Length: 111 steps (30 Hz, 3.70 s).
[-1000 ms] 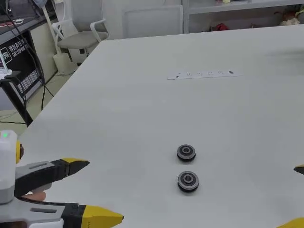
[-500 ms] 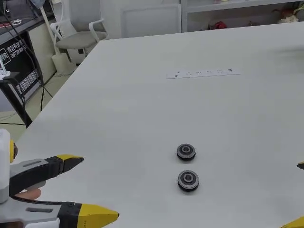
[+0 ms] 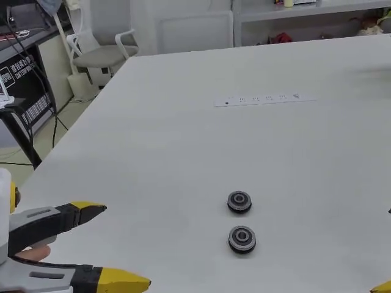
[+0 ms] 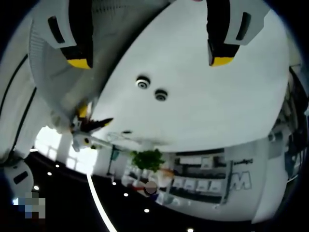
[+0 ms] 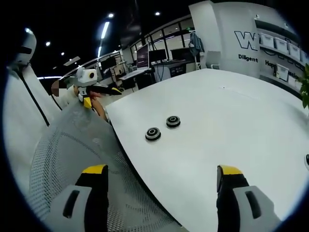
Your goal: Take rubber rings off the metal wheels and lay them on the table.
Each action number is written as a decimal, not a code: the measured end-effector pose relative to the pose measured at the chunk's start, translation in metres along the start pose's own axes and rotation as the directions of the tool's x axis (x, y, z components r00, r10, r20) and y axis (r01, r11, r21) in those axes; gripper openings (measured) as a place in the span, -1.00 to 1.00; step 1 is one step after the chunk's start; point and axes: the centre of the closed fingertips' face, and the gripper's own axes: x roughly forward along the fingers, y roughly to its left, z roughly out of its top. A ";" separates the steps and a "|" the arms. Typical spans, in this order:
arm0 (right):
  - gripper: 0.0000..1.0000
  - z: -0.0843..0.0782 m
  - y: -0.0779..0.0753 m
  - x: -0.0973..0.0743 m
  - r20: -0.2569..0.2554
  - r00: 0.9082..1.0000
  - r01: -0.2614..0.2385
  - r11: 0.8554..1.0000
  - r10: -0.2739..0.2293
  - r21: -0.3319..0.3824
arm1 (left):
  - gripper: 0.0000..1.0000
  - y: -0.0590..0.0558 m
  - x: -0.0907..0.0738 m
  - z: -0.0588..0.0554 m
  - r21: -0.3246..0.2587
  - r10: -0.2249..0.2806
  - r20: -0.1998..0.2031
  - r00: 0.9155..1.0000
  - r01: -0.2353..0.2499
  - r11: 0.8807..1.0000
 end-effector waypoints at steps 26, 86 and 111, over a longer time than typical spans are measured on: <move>0.74 0.019 -0.021 -0.011 0.041 0.999 0.018 1.000 -0.017 -0.024 | 1.00 -0.004 0.002 0.028 0.085 -0.009 0.001 1.000 0.009 0.996; 0.65 0.130 -0.014 0.004 0.170 0.984 -0.014 0.971 0.056 -0.240 | 0.94 -0.022 0.035 0.137 0.325 -0.170 0.175 0.970 0.106 0.940; 0.20 0.154 0.007 0.072 0.261 0.935 -0.159 0.942 0.240 -0.297 | 0.63 -0.024 0.111 0.115 0.382 -0.257 0.135 0.957 0.189 0.905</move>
